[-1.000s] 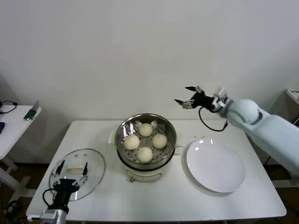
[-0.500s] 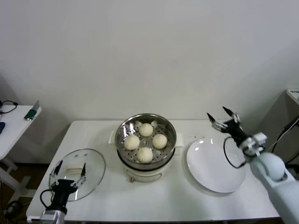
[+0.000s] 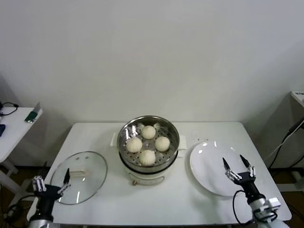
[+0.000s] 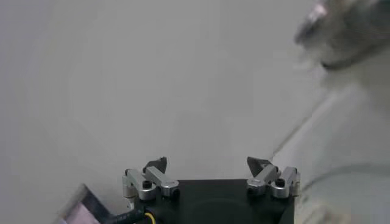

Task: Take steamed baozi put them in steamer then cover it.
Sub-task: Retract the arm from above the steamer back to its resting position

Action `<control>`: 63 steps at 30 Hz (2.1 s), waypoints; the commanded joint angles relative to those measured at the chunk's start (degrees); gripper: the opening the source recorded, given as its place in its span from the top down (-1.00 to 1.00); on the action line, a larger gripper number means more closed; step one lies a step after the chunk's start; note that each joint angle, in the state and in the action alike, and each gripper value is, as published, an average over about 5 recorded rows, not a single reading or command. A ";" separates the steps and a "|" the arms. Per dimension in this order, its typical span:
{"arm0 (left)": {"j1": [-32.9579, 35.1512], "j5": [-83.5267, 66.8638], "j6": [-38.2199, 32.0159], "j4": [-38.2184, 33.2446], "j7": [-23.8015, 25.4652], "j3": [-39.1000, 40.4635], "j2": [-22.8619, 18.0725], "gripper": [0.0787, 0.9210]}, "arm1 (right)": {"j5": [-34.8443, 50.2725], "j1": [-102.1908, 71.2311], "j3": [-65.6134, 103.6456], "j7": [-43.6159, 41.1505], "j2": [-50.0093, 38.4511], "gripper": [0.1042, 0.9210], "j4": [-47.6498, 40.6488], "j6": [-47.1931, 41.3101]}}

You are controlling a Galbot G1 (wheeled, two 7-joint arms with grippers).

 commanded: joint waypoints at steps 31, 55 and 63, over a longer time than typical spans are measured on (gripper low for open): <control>-20.96 43.43 7.79 35.28 -17.84 7.21 -0.76 -0.77 | -4.12 -6.71 3.39 1.42 10.83 -0.76 0.09 6.77; -22.10 43.68 6.98 35.95 -13.76 8.33 1.50 -0.29 | -4.19 -8.07 4.06 1.27 11.49 -0.76 0.53 7.51; -23.12 43.31 7.84 37.74 -13.07 8.07 1.66 0.27 | -4.22 -8.50 3.75 1.20 11.87 -0.76 0.62 7.78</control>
